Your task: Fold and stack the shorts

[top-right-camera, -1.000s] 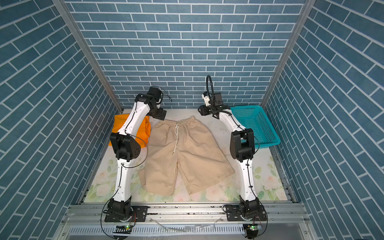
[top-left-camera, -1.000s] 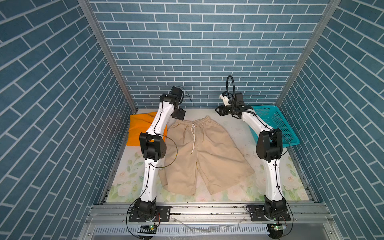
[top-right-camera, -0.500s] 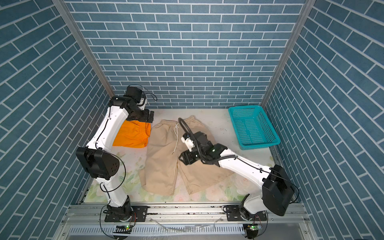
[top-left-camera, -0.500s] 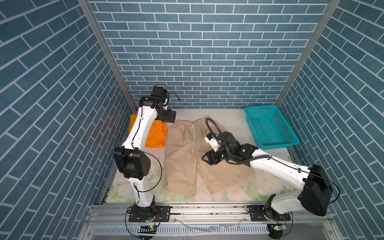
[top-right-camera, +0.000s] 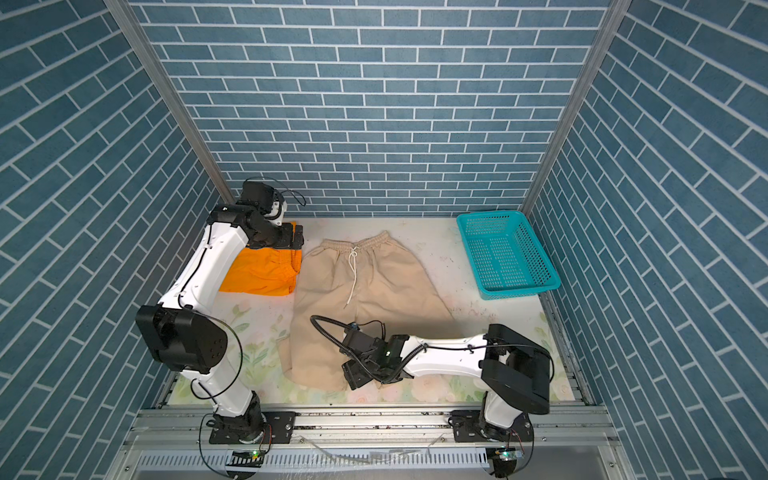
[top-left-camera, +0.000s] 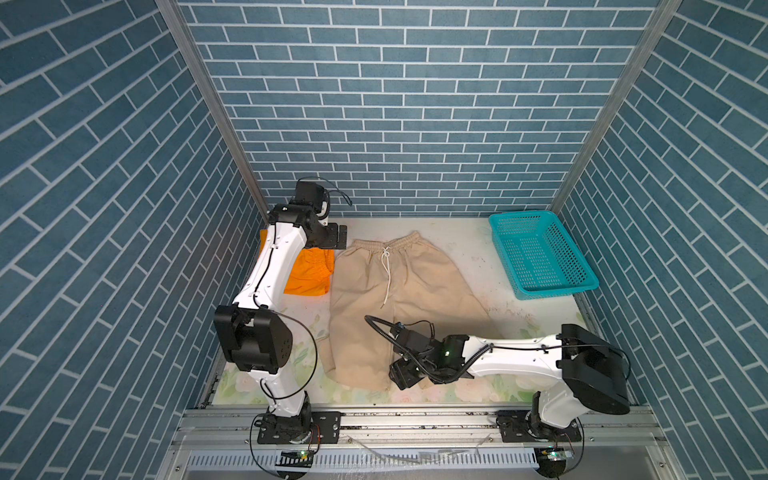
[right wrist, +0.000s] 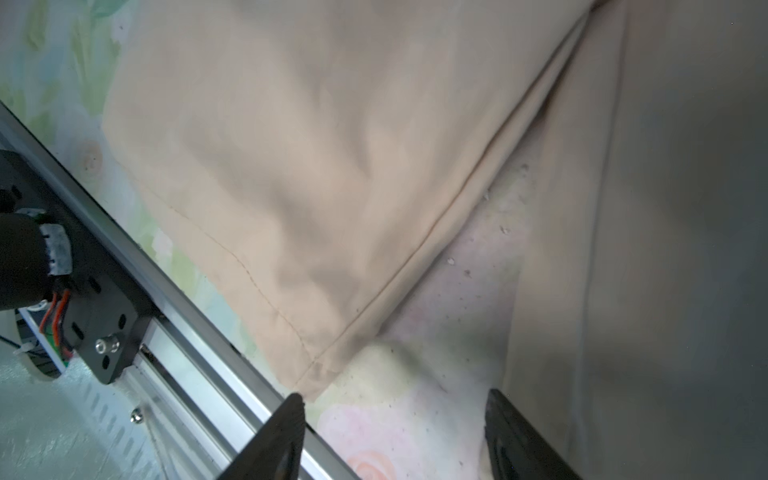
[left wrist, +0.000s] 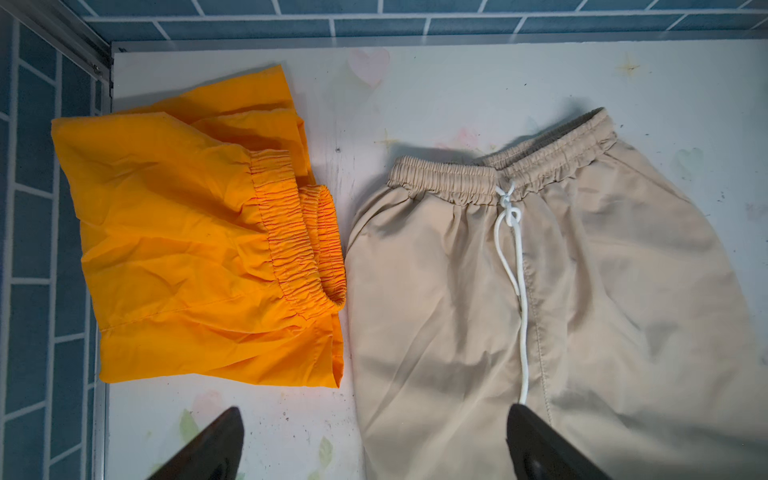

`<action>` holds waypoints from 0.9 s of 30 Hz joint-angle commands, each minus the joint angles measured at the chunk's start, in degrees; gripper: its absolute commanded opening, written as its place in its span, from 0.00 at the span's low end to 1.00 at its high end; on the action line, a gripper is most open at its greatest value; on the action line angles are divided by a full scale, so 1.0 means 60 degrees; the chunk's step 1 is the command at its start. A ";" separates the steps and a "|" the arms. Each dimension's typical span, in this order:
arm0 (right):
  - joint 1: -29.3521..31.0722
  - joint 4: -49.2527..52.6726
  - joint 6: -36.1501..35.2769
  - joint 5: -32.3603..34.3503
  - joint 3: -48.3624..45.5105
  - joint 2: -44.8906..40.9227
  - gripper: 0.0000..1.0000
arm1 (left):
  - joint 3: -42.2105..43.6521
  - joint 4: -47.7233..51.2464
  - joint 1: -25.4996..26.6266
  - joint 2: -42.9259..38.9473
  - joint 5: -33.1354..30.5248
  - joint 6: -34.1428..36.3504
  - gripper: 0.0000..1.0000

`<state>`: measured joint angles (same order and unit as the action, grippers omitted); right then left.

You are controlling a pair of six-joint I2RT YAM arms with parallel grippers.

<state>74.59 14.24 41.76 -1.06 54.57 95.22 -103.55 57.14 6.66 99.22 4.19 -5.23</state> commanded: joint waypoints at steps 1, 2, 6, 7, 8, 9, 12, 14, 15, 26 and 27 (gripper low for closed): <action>0.0049 -0.0352 0.0233 -0.0072 0.0559 0.0728 0.70 | 0.0322 -0.0325 0.0004 -0.0170 0.0124 0.0305 1.00; 0.0049 -0.0302 0.0218 -0.0065 0.0626 0.0843 0.70 | 0.0349 -0.0318 0.0004 -0.0171 0.0015 0.0343 1.00; 0.0049 -0.0410 0.0287 -0.0045 0.0566 0.1036 0.67 | 0.0411 -0.0380 0.0003 -0.0247 -0.0302 0.0418 1.00; 0.0024 -0.0387 0.0355 -0.0057 0.0558 0.1121 0.65 | 0.0424 -0.0418 0.0000 -0.0241 -0.0302 0.0404 1.00; 0.0020 -0.0389 0.0399 -0.0044 0.0548 0.1210 0.61 | 0.0452 -0.0465 -0.0003 -0.0258 -0.0260 0.0378 1.00; 0.0006 -0.0483 0.0453 -0.0063 0.0483 0.1312 0.55 | 0.0505 -0.0531 0.0002 -0.0269 -0.0157 0.0370 1.00; -0.0156 -0.1138 0.0603 -0.0475 0.0075 0.1376 0.27 | 0.0658 -0.0676 0.0004 -0.0254 0.0159 0.0462 1.00; -0.0347 -0.1609 0.0802 -0.0582 -0.0368 0.1178 0.10 | 0.0662 -0.0677 0.0004 -0.0175 0.0253 0.0611 1.00; -0.0452 -0.1900 0.0934 -0.0613 -0.0706 0.0976 0.04 | 0.0612 -0.0628 0.0004 -0.0096 0.0302 0.0683 1.00; -0.1816 -0.0672 0.0756 -0.0465 -0.2922 -0.1806 0.00 | 0.0534 -0.1403 0.0441 0.0978 0.1320 0.1469 1.00; -0.1874 -0.0558 0.0717 -0.0432 -0.3038 -0.2055 0.00 | 0.0504 -0.1509 0.0453 0.1252 0.1263 0.1463 1.00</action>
<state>63.64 4.93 46.68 -4.64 37.56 86.15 -100.18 50.09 8.56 102.85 10.94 1.39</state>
